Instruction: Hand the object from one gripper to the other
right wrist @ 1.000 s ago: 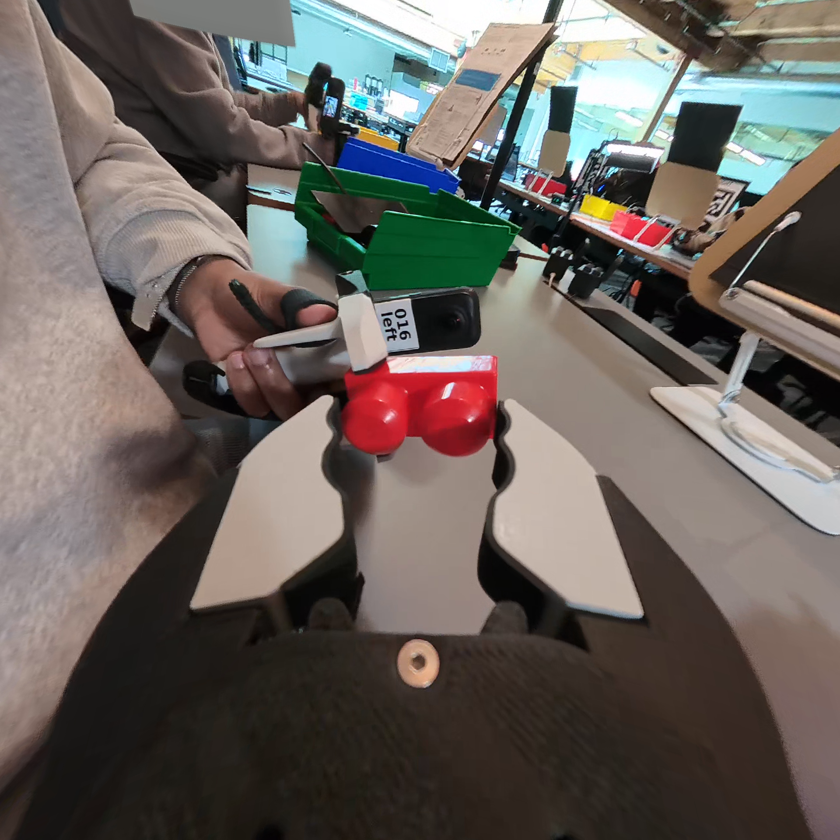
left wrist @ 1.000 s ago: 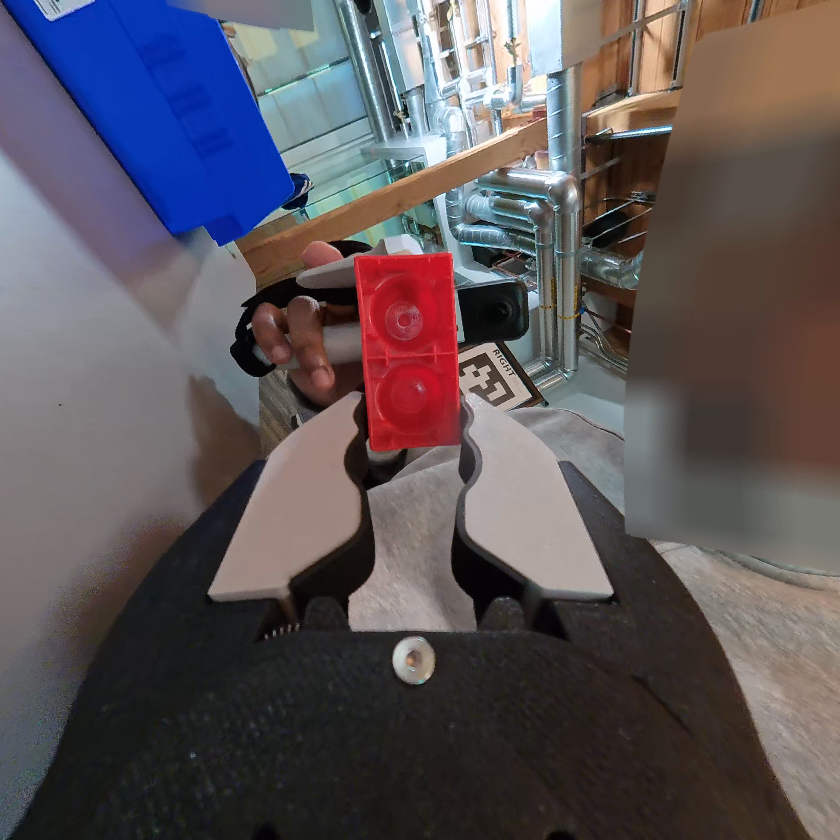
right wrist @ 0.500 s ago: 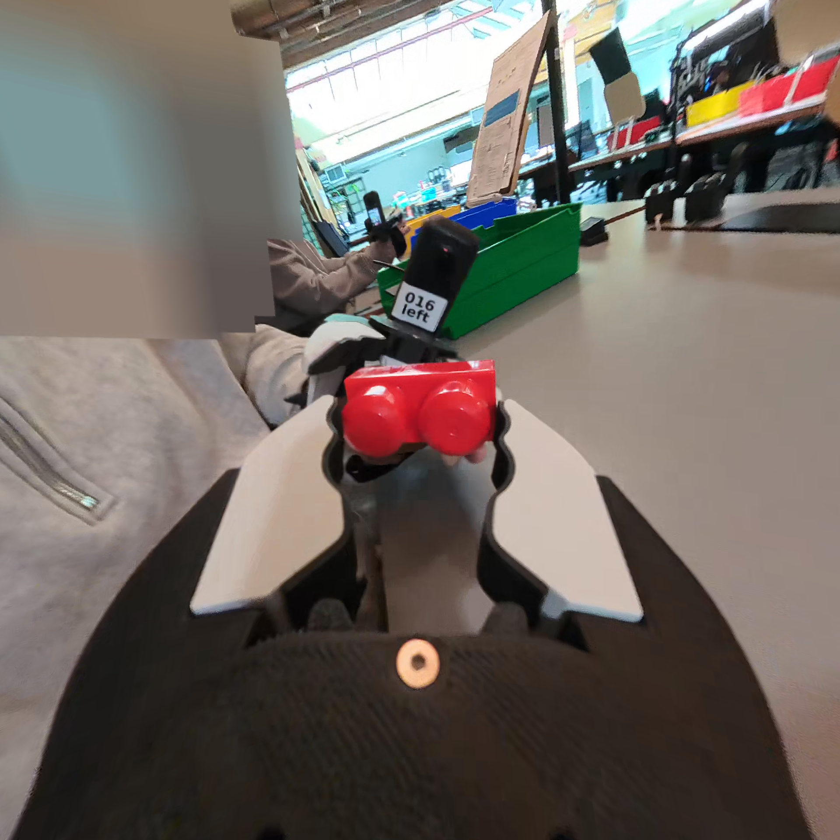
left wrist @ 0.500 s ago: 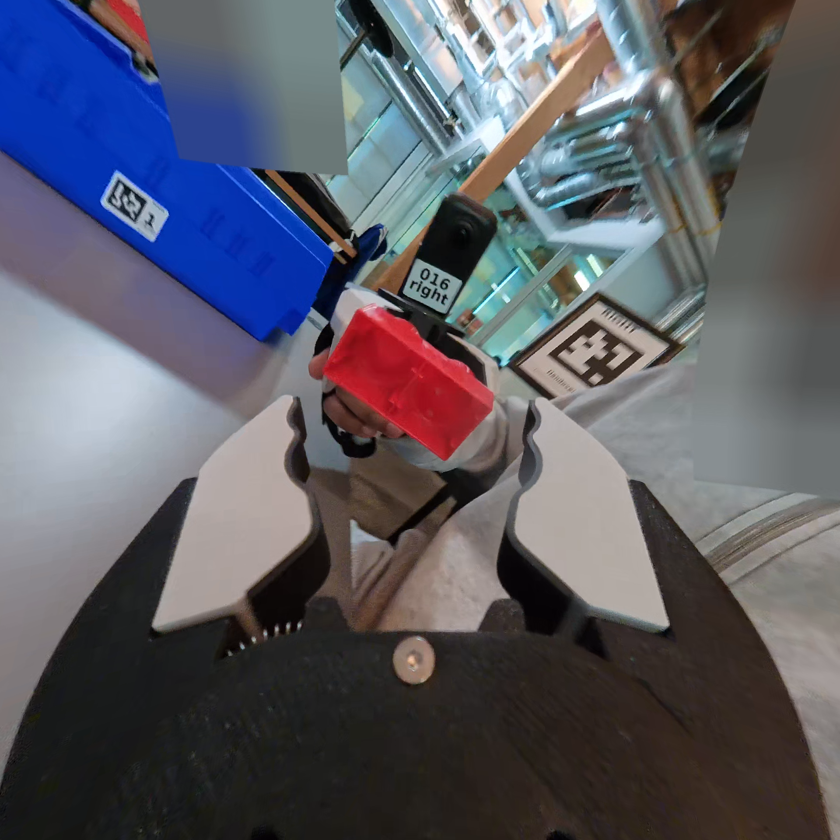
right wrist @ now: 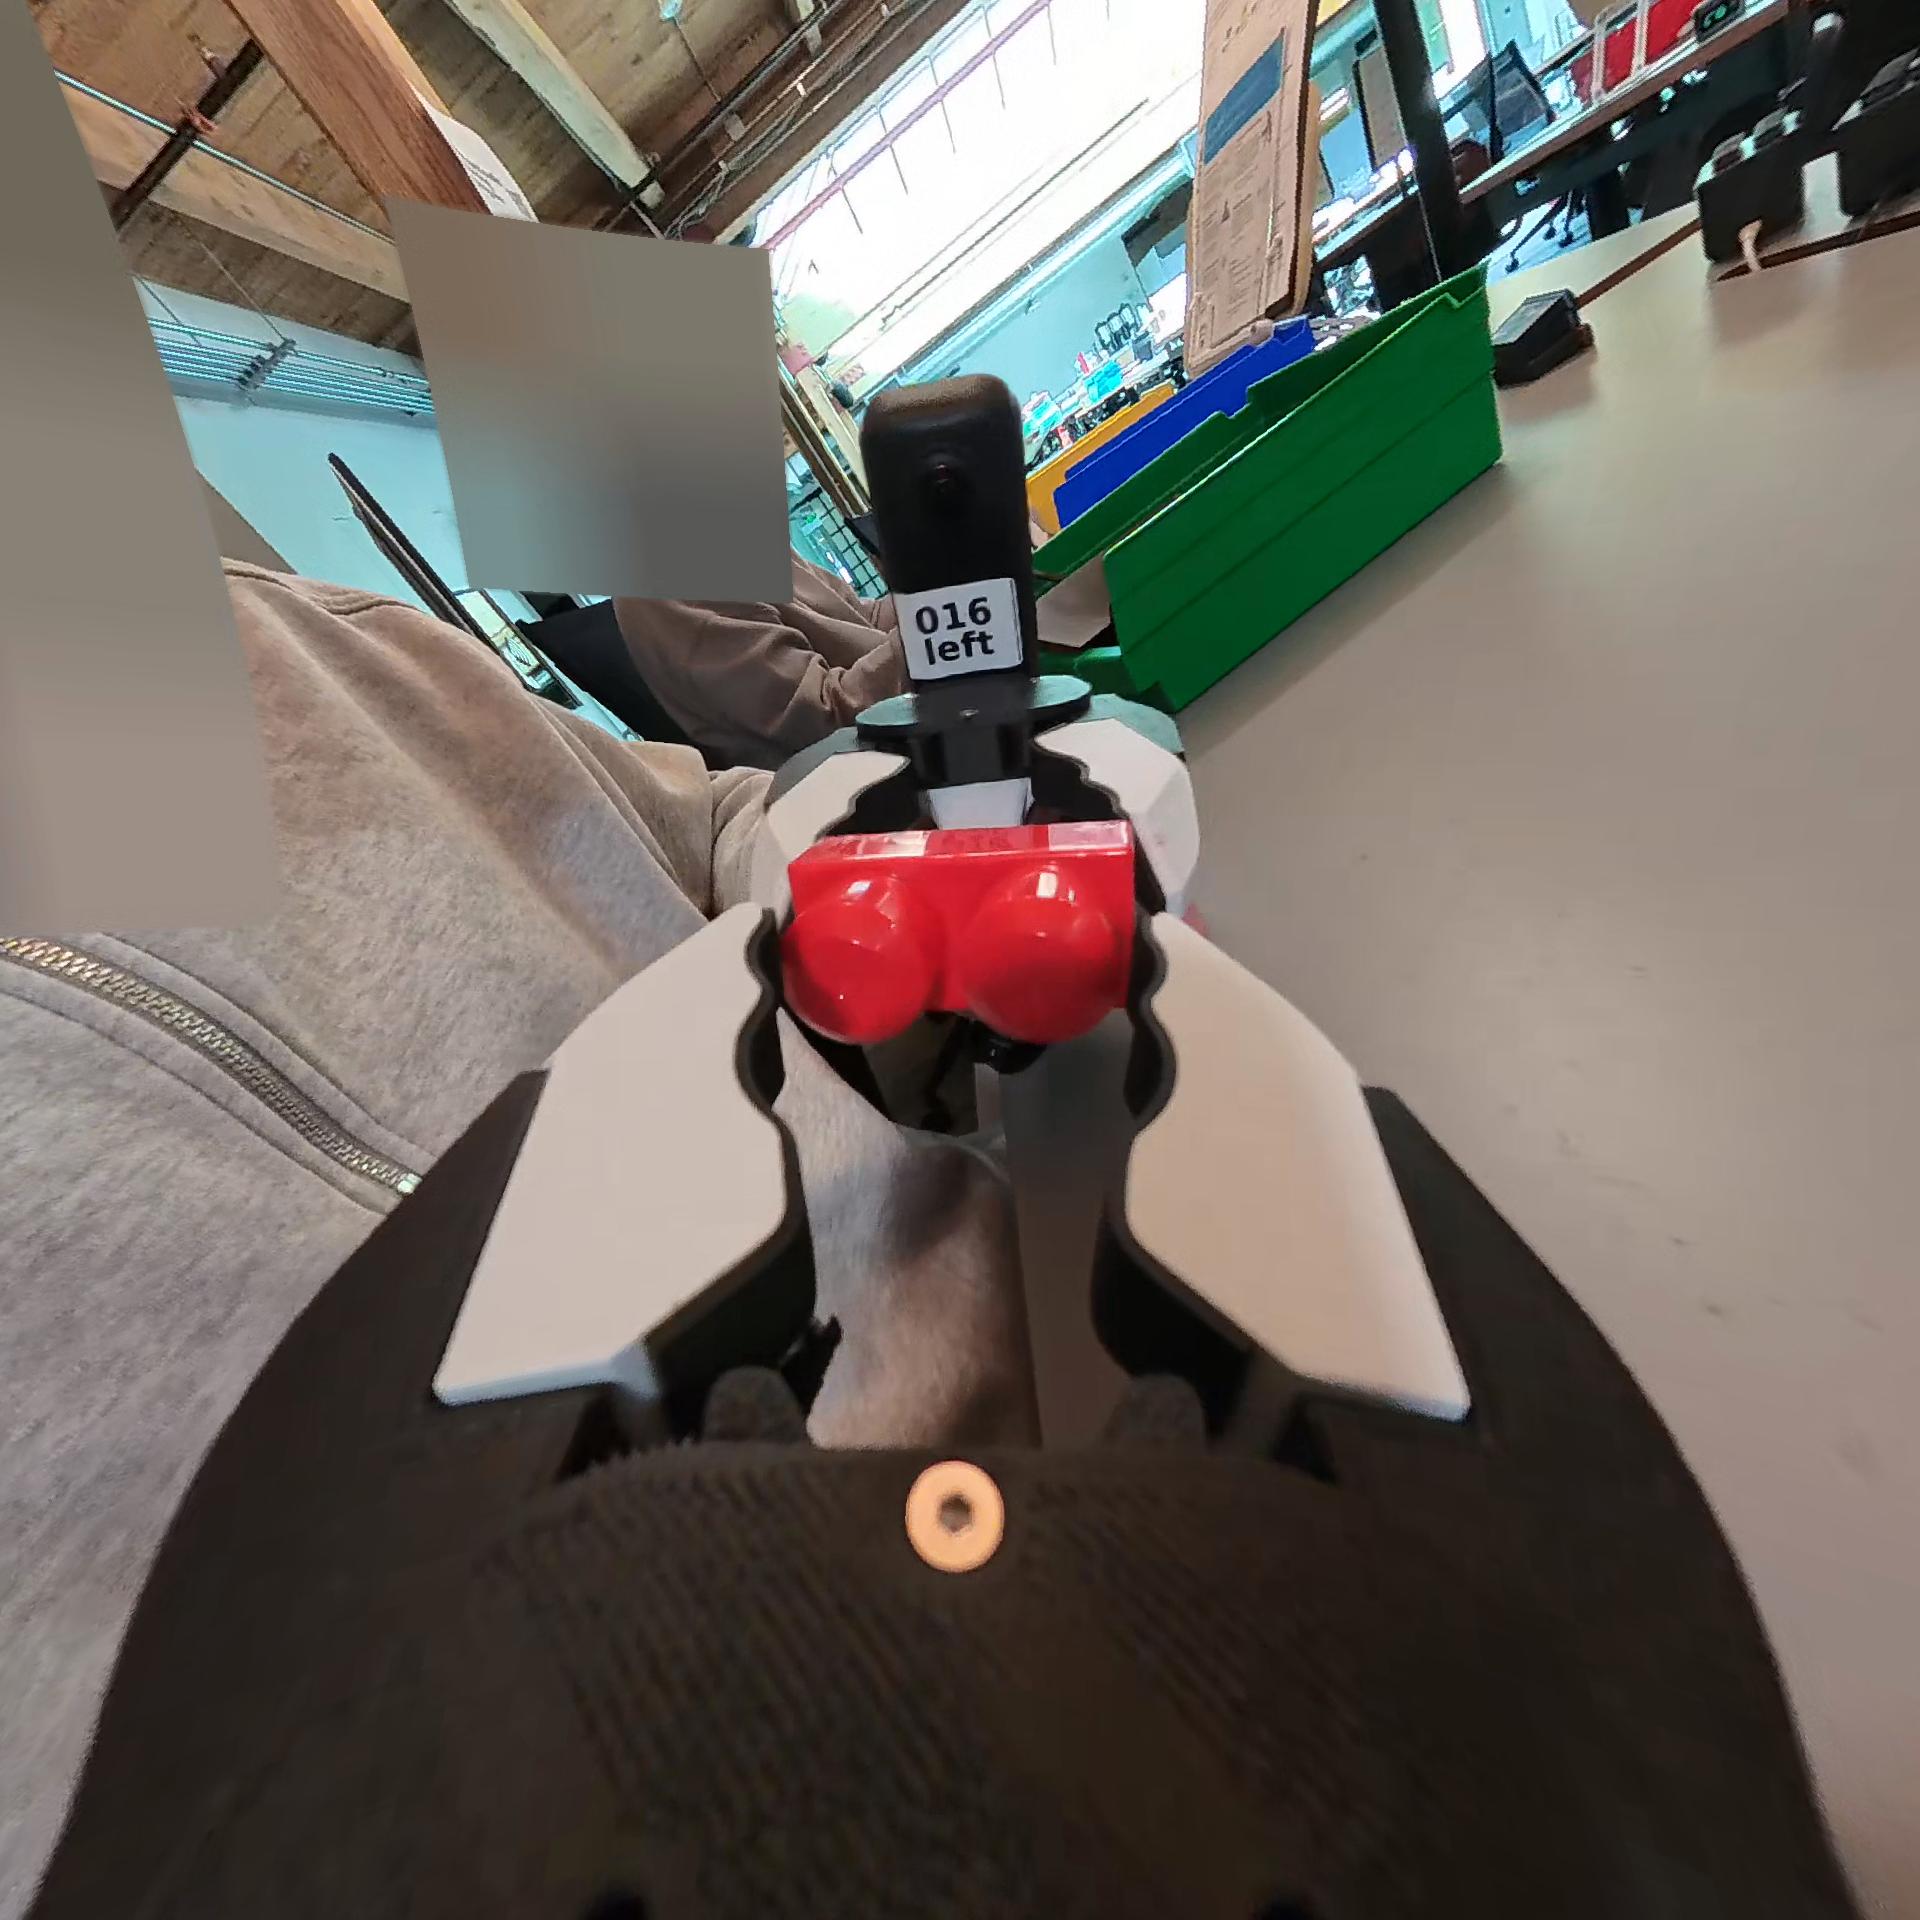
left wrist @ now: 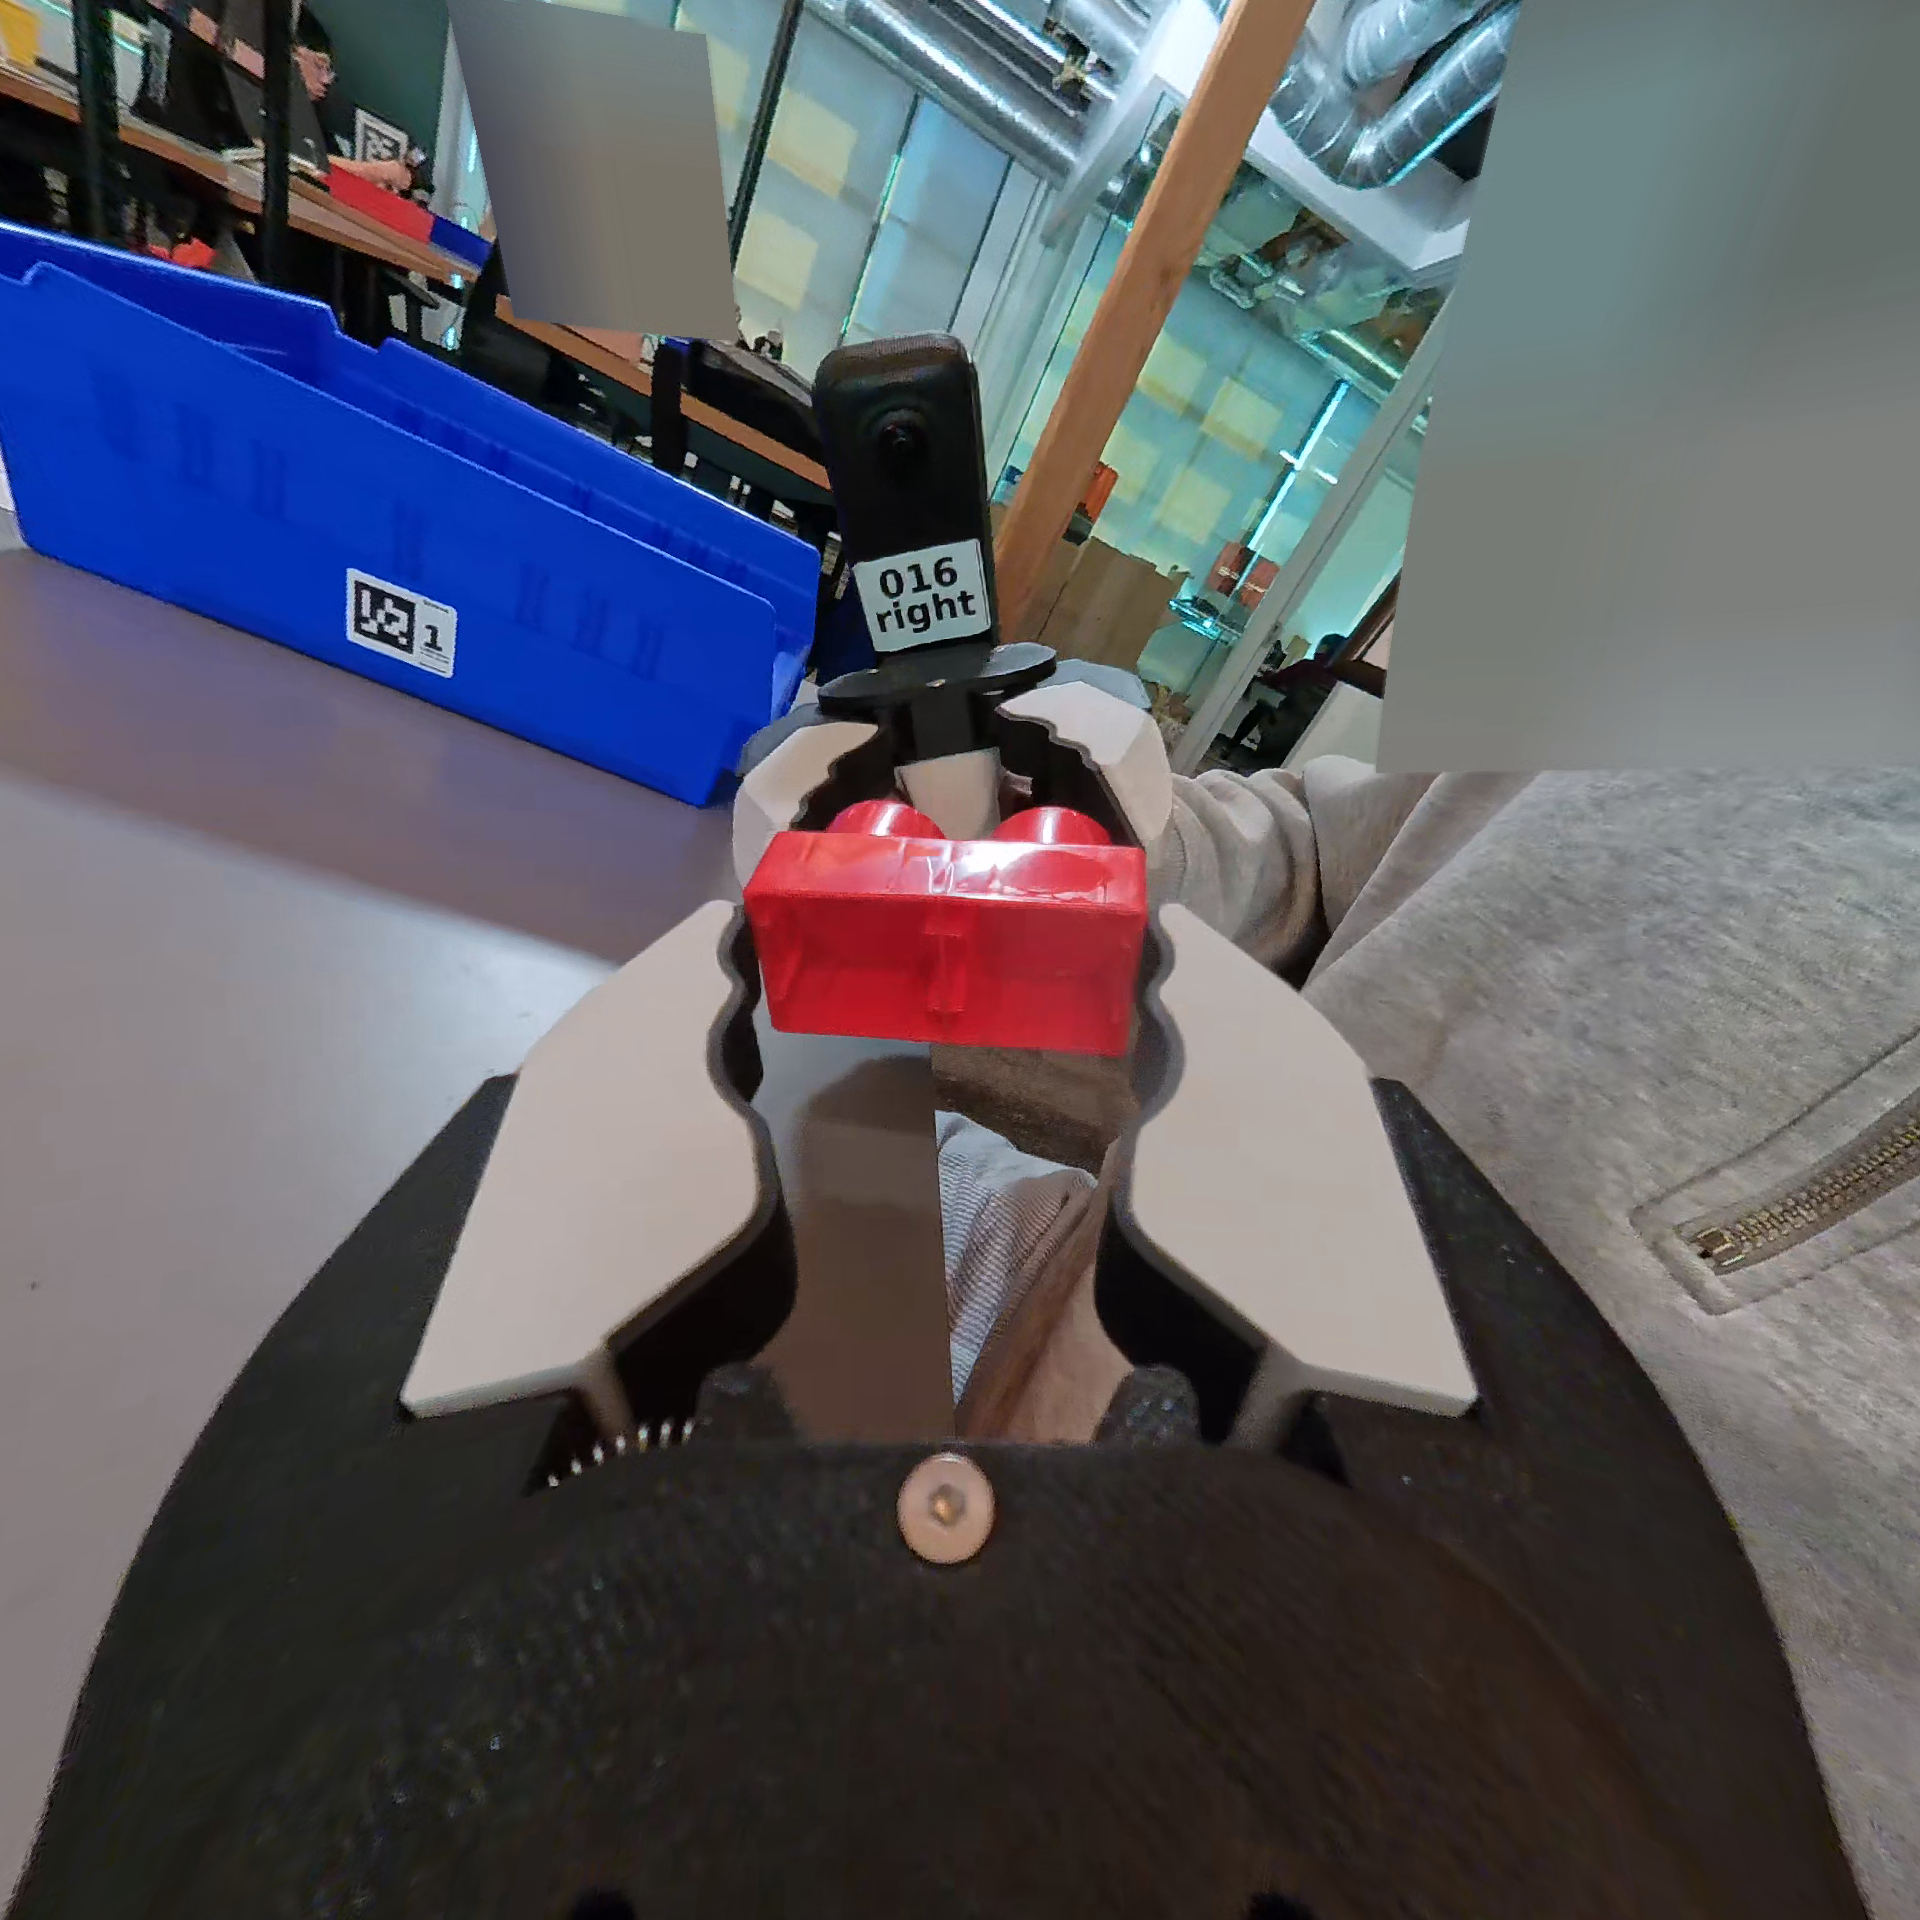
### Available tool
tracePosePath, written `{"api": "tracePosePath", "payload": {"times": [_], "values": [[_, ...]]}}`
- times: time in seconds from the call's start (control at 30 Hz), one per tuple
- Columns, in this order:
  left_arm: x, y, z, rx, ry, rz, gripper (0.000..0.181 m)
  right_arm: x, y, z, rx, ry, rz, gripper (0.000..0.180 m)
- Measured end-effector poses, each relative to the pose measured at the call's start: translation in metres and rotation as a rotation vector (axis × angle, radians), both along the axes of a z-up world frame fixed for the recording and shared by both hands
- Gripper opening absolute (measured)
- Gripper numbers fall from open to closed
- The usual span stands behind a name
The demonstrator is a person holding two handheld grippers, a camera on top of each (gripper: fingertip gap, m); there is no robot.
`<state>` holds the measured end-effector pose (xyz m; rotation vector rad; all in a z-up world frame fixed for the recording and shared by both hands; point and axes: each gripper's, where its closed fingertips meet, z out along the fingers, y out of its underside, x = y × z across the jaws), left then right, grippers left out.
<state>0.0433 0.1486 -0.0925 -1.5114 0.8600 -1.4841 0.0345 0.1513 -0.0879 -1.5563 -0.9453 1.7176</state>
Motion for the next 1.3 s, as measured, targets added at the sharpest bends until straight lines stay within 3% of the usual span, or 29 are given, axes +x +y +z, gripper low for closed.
{"api": "tracePosePath", "payload": {"times": [0.17,0.4,0.57,0.67,0.83,1.03,1.3], "values": [[-0.002,0.006,-0.005,-0.082,0.009,0.008,0.069,0.001,0.008,-0.003,0.025,0.003,-0.045,0.065],[-0.007,0.012,-0.010,-0.348,-0.071,-0.052,0.069,0.006,0.007,0.000,0.487,-0.037,-0.126,0.083],[-0.002,-0.007,-0.013,-0.625,-0.089,-0.266,0.071,0.001,-0.011,-0.020,0.903,-0.183,-0.062,0.069],[0.001,-0.013,-0.015,-0.674,-0.083,-0.313,0.071,-0.003,-0.017,-0.025,1.011,-0.215,-0.056,0.056],[0.006,-0.023,-0.017,-0.691,-0.071,-0.358,0.072,-0.006,-0.021,-0.027,1.008,-0.217,-0.039,0.034],[0.006,-0.016,-0.012,-0.668,-0.138,-0.316,0.071,-0.004,-0.017,-0.023,0.941,-0.226,-0.058,0.034],[-0.004,0.002,-0.003,-0.426,-0.130,-0.142,0.077,0.005,-0.005,-0.014,0.505,-0.171,-0.049,0.034]]}}
